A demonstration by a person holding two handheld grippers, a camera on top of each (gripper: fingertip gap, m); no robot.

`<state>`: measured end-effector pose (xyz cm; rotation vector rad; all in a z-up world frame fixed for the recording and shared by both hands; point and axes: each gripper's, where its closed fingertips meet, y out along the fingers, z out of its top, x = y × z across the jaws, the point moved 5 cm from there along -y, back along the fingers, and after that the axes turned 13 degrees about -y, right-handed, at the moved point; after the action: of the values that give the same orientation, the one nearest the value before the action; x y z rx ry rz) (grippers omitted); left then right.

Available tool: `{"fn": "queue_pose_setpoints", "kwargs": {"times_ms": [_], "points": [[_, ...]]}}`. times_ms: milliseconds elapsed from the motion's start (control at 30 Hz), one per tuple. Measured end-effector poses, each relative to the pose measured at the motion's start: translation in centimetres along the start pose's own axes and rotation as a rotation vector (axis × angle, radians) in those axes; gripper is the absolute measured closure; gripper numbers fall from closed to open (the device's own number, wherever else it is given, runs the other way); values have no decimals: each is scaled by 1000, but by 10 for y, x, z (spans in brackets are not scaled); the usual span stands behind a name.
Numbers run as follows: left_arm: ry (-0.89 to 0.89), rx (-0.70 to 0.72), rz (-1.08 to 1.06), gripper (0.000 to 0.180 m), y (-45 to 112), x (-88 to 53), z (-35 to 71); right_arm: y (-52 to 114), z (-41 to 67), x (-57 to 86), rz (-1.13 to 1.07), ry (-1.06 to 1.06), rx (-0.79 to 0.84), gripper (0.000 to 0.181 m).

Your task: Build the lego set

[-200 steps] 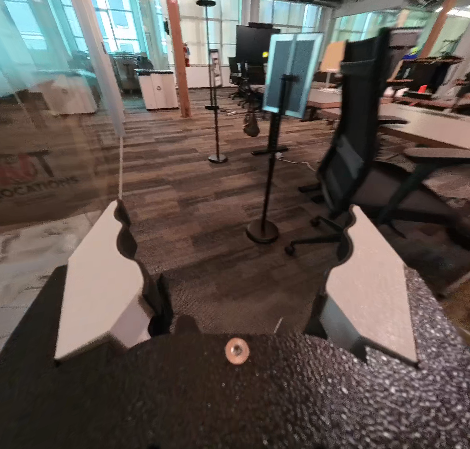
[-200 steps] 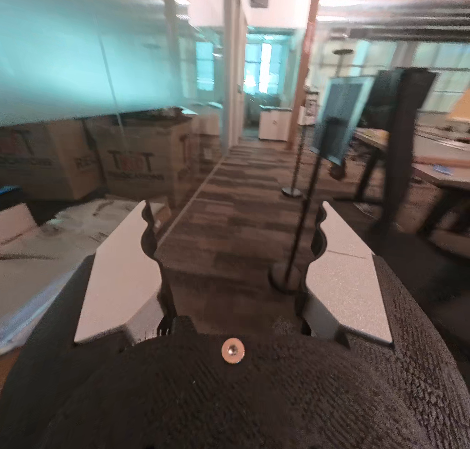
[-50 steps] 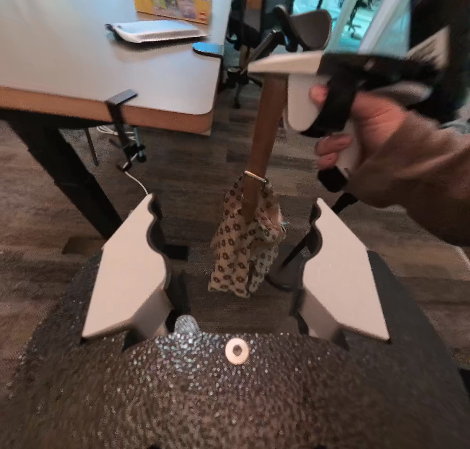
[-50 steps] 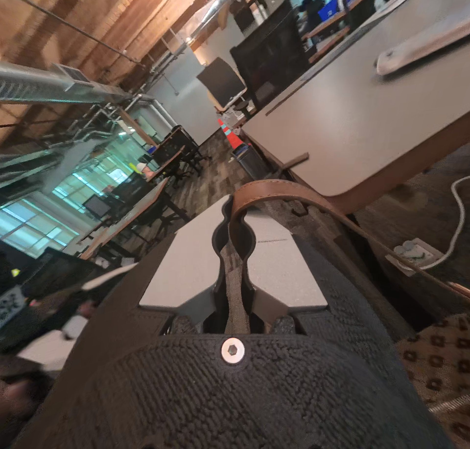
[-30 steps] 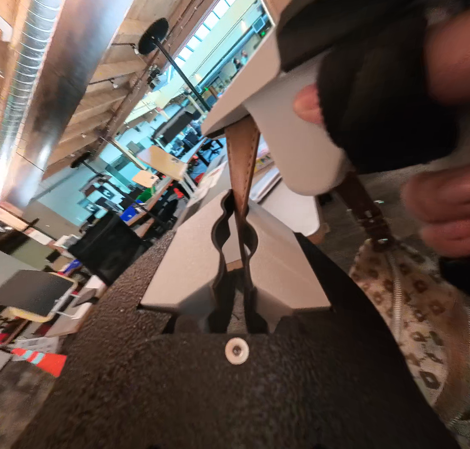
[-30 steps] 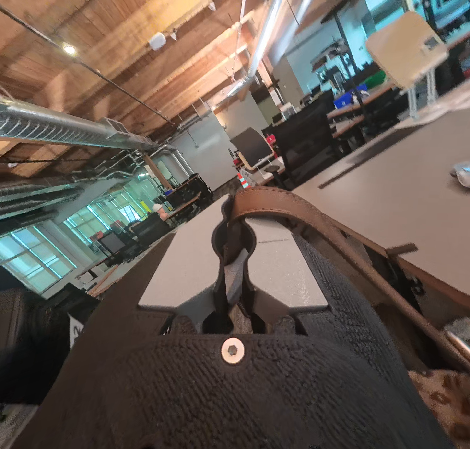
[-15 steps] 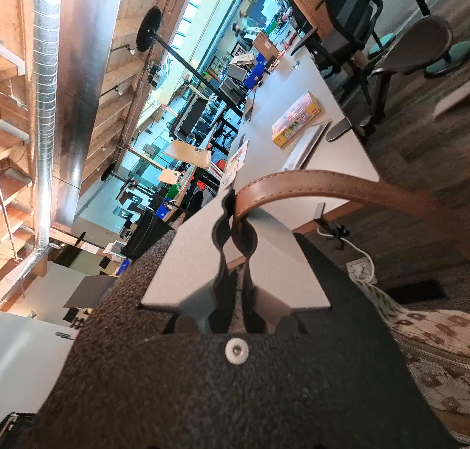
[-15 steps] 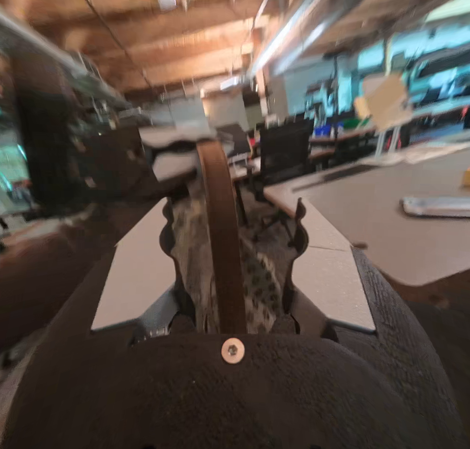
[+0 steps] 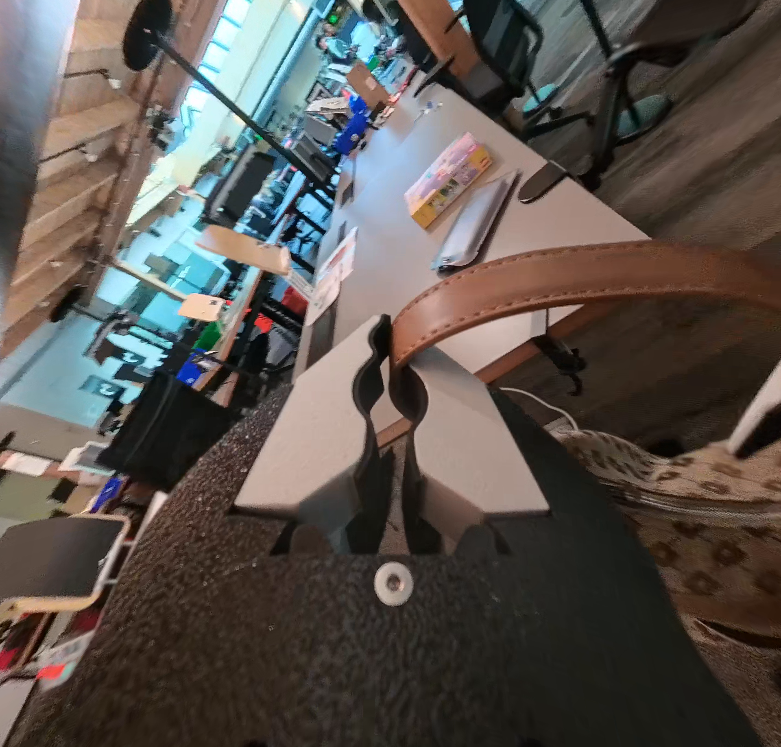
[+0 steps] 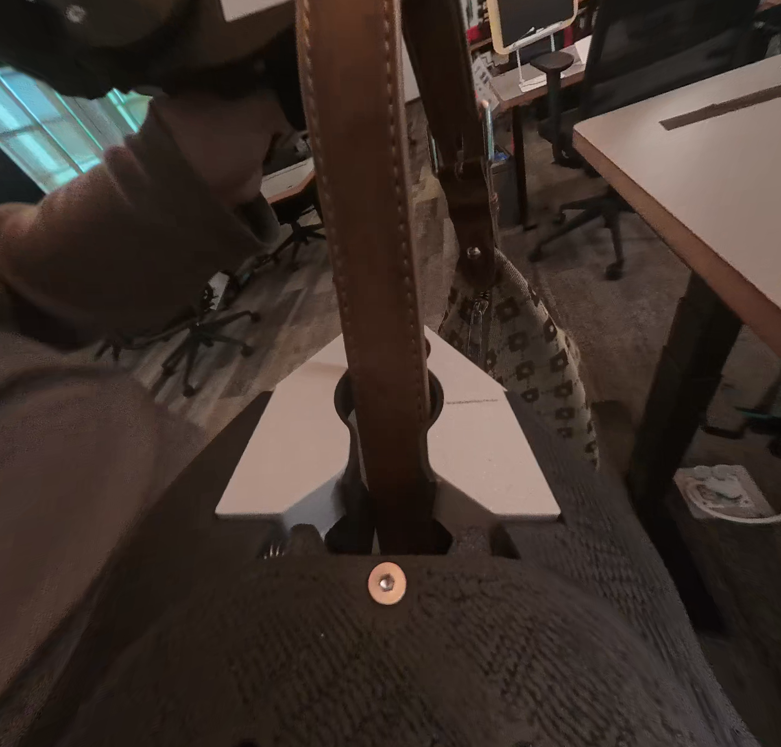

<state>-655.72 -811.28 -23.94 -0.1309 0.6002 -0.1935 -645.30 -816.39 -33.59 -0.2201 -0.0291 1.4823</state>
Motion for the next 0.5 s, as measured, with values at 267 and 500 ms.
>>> {"fn": "queue_pose_setpoints", "kwargs": {"times_ms": [267, 500], "points": [[-143, -69, -169, 180, 51, -4, -74, 24, -18, 45, -142, -90, -108, 164], [-226, -203, -323, 180, 110, 6, -145, 51, -35, 99, -361, -4, -137, 165]]}}
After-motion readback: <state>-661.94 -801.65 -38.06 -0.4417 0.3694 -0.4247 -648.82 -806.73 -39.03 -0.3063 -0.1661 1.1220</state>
